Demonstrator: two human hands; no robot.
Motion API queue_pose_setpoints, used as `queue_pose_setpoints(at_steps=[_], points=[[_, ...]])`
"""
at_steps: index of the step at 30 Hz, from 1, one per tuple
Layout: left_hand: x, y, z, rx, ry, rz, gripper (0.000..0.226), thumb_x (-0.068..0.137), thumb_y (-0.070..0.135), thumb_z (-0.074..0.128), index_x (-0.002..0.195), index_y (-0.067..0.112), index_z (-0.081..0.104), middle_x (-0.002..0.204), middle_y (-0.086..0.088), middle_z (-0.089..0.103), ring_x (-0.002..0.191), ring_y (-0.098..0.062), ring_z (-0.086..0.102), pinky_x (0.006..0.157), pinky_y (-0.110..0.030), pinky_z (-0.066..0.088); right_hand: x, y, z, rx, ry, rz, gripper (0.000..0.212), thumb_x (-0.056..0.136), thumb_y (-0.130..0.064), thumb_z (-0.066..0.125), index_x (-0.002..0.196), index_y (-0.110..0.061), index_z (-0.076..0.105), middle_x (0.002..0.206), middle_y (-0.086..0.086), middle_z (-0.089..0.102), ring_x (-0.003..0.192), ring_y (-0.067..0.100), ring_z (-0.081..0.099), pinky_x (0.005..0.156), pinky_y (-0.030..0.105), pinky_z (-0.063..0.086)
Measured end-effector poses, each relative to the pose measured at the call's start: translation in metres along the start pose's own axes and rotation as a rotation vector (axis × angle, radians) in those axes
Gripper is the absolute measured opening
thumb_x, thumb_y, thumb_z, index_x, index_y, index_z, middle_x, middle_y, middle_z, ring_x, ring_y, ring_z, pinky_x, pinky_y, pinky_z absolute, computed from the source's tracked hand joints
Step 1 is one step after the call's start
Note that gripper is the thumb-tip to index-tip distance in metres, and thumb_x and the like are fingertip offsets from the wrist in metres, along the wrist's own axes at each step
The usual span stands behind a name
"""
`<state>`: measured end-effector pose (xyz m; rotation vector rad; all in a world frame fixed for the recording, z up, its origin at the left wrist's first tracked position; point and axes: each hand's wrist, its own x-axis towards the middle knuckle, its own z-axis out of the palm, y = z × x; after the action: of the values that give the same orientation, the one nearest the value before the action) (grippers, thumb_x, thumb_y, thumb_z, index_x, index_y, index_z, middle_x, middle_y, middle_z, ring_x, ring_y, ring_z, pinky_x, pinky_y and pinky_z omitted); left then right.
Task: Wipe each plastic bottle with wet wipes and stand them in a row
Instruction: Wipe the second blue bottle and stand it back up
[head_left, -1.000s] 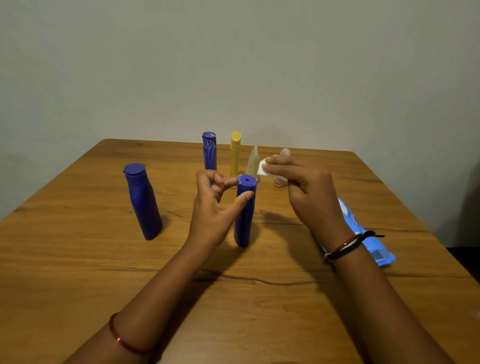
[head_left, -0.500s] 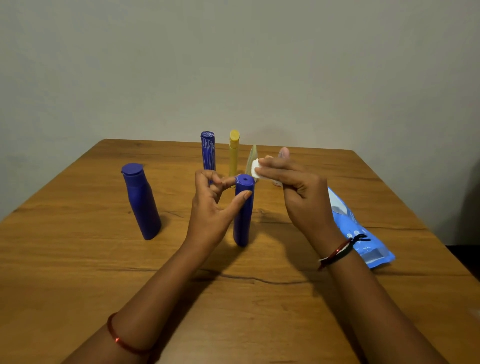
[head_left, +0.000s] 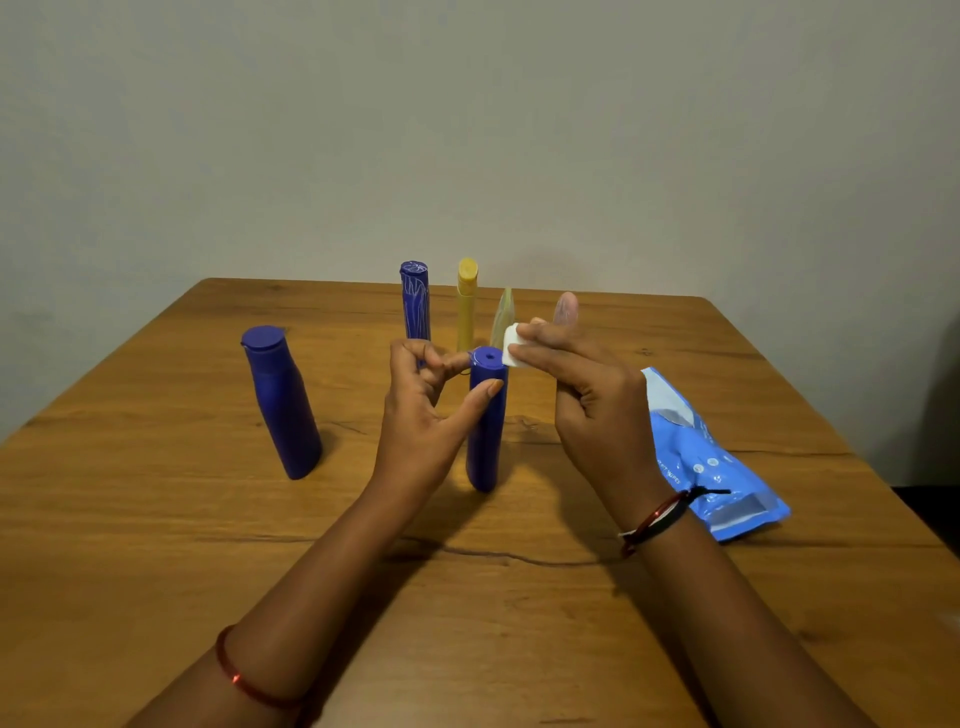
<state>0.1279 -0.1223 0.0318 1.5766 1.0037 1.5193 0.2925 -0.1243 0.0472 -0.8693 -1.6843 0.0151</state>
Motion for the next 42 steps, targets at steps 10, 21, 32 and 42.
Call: queue_pose_setpoints(at_steps=[10, 21, 32, 42], points=[[0.001, -0.001, 0.0, 0.002, -0.004, 0.005, 0.039, 0.081, 0.017, 0.071, 0.099, 0.023, 0.037, 0.113, -0.019, 0.061, 0.113, -0.015, 0.062, 0.102, -0.047, 0.046, -0.002, -0.004, 0.002, -0.091, -0.068, -0.074, 0.046, 0.076, 0.006, 0.035, 0.105, -0.001, 0.071, 0.117, 0.011, 0.065, 0.118, 0.018, 0.055, 0.101, 0.03, 0.044], [0.003, 0.0, -0.001, 0.018, -0.023, 0.009, 0.041, 0.075, 0.031, 0.07, 0.098, 0.025, 0.037, 0.114, -0.022, 0.059, 0.114, -0.014, 0.062, 0.102, -0.048, 0.046, 0.002, 0.002, 0.0, -0.021, -0.094, -0.013, 0.044, 0.079, -0.003, 0.035, 0.103, -0.004, 0.072, 0.119, 0.006, 0.065, 0.118, 0.018, 0.056, 0.1, 0.035, 0.046], [0.003, 0.0, 0.0, -0.005, -0.028, -0.01, 0.043, 0.073, 0.036, 0.069, 0.098, 0.024, 0.037, 0.114, -0.024, 0.059, 0.113, -0.015, 0.062, 0.101, -0.054, 0.045, 0.006, 0.01, -0.004, 0.206, 0.028, 0.083, 0.045, 0.076, 0.025, 0.046, 0.104, -0.001, 0.069, 0.113, 0.001, 0.066, 0.111, 0.013, 0.061, 0.099, 0.062, 0.038], [0.001, 0.0, 0.0, 0.003, -0.033, 0.006, 0.042, 0.074, 0.036, 0.069, 0.098, 0.025, 0.037, 0.114, -0.021, 0.059, 0.113, -0.017, 0.062, 0.1, -0.053, 0.046, 0.011, 0.005, 0.0, 0.027, -0.099, 0.007, 0.043, 0.079, -0.002, 0.035, 0.101, -0.004, 0.072, 0.114, 0.004, 0.066, 0.112, 0.015, 0.059, 0.098, 0.059, 0.041]])
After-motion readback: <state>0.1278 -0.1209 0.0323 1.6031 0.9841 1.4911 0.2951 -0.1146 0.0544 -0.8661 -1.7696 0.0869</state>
